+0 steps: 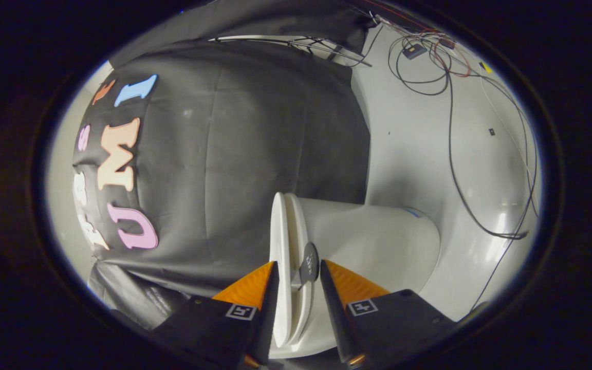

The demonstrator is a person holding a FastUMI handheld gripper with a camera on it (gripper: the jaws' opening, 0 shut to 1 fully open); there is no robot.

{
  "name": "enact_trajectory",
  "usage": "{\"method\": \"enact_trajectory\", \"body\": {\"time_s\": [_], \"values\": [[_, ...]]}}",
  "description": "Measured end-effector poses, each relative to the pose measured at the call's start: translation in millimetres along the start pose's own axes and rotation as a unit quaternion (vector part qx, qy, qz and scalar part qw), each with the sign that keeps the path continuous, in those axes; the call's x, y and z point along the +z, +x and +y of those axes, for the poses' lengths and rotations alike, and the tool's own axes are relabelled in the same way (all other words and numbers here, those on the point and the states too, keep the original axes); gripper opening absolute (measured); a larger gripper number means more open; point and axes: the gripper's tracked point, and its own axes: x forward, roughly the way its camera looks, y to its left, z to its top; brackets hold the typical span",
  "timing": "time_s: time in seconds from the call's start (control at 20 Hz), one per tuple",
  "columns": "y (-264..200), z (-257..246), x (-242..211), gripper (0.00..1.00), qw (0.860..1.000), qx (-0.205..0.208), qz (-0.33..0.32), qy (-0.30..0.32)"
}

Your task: Open the toilet lid.

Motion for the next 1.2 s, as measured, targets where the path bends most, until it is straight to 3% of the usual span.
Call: {"method": "enact_trajectory", "body": {"time_s": [0.15,0.35,0.4,0.55,0.75,0.95,1.2], "values": [[10.2,0.5,6.1,0.42,1.0,0.005,-0.008,0.01],[12.1,-4.8,1.4,0.04,1.0,-0.022,0.014,-0.006],[10.8,-2.7,-0.3,0.01,0.999,-0.032,0.019,-0.022],[7.2,6.2,-4.4,0.0,0.994,-0.058,0.031,-0.086],[0.5,52.0,-1.2,0.0,0.991,-0.011,0.019,-0.131],[-3.0,84.4,-10.1,0.01,0.979,-0.039,0.005,-0.201],[-8.6,149.9,-30.1,0.01,0.968,-0.024,-0.028,-0.25]]}}
